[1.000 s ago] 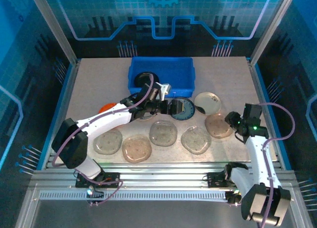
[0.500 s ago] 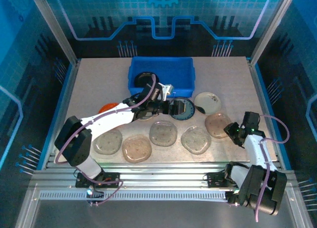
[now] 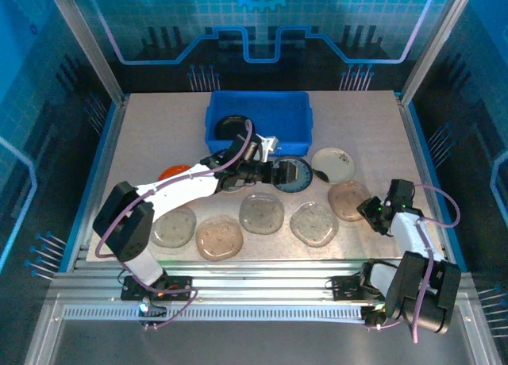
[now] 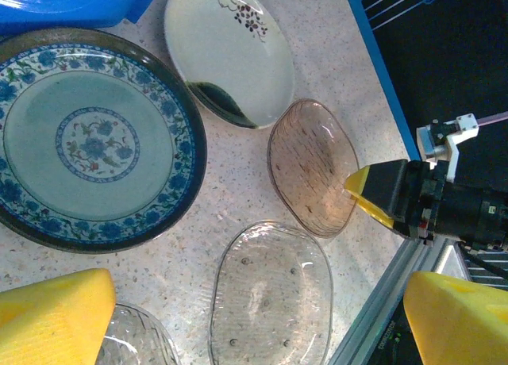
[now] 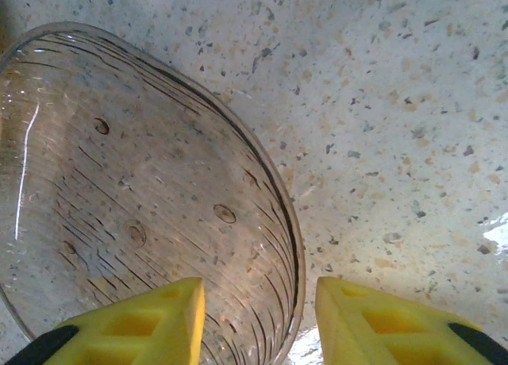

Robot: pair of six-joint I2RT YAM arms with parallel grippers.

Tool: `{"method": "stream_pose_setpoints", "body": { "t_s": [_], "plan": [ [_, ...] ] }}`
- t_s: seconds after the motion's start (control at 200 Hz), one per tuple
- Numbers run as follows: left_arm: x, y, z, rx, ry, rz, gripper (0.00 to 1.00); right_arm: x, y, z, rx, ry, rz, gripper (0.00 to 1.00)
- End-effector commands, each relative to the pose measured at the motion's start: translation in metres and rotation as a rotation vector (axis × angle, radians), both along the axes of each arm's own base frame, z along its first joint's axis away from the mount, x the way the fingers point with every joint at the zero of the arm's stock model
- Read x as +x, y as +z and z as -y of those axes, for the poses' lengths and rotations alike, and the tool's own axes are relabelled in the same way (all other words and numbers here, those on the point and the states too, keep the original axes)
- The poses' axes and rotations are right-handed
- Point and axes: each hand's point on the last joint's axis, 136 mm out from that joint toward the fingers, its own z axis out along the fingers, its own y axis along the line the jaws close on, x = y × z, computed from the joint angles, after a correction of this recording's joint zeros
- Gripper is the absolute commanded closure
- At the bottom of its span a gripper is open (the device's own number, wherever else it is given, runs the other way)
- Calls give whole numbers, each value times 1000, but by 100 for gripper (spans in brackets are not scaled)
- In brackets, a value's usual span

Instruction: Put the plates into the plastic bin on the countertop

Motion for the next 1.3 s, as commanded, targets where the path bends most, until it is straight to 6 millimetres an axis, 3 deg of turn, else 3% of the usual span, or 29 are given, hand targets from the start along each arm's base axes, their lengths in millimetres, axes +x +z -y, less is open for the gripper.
{"method": "stream_pose_setpoints", "body": {
  "t_s": [0.0, 0.28, 0.46, 0.62, 0.76, 0.895, 1.071, 1.296],
  "plan": [
    [6, 11, 6, -42, -14, 12, 5, 1, -4, 1, 14, 4, 5, 62],
    [8, 2, 9, -38, -15, -7, 5, 6, -11, -1, 40, 11, -13, 64],
    [10, -1, 10, -33, -12, -9, 6, 7, -14, -2, 49, 13, -14, 71],
    [12, -1, 12, -37, -11, -7, 6, 5, -14, -1, 43, 5, -15, 82],
    [13, -1, 13, -36, -16, -12, 6, 1, -11, 3, 24, -20, -14, 100],
    [13, 0, 13, -34, -16, -11, 6, -4, -5, 8, 10, -48, 2, 100],
    [13, 8, 11, -25, -16, 7, 6, -14, 21, 22, -56, -104, 61, 100],
    [18, 20, 4, -17, -5, 34, 6, -16, 83, 36, -183, -135, 188, 100]
  ]
}}
